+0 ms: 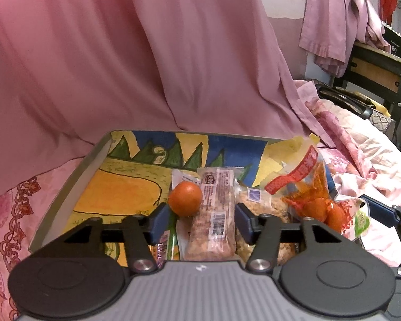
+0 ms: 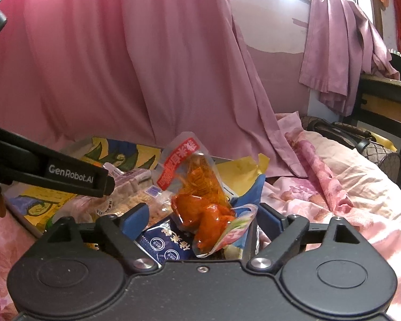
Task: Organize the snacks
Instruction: 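Open both tools over the tray to release the candy bag and mandarin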
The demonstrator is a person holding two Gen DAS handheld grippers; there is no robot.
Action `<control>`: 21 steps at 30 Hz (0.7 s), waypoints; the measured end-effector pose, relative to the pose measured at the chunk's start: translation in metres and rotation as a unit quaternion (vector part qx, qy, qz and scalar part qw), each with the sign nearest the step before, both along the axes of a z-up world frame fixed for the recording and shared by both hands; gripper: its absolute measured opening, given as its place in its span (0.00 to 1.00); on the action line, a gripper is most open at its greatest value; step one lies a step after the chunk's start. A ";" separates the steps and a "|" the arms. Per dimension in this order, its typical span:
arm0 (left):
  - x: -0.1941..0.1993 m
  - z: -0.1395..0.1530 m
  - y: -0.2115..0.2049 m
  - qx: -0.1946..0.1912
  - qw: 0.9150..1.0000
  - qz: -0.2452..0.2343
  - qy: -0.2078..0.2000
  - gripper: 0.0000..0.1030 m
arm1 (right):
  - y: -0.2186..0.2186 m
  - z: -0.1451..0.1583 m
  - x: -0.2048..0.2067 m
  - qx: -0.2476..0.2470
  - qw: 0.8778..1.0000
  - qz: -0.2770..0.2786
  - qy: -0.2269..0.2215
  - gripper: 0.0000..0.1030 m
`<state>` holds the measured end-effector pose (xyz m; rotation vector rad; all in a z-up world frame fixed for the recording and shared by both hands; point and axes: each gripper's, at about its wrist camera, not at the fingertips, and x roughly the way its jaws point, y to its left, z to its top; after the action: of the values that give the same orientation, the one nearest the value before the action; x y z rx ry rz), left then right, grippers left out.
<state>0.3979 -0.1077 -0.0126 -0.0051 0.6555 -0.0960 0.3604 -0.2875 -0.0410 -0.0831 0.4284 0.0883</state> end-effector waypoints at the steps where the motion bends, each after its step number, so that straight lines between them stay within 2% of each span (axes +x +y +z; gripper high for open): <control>1: -0.001 0.001 0.000 -0.001 1.000 0.001 0.000 0.64 | 0.000 0.001 0.000 0.002 1.000 0.000 0.001 0.86; 6: -0.003 0.006 0.001 -0.005 1.000 0.006 -0.002 0.74 | -0.002 0.006 -0.001 0.009 1.000 0.003 0.004 0.92; 12: -0.009 0.014 0.003 -0.004 1.000 0.016 -0.013 0.86 | -0.007 0.016 -0.009 0.020 1.000 -0.010 -0.013 0.94; 21: -0.027 0.026 0.018 -0.022 0.998 0.045 -0.022 0.94 | -0.018 0.033 -0.024 0.037 0.999 -0.033 -0.024 0.99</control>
<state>0.3714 -0.0895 0.0133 -0.0756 0.6090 -0.0233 0.3360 -0.3055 -0.0084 0.0008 0.3792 0.0378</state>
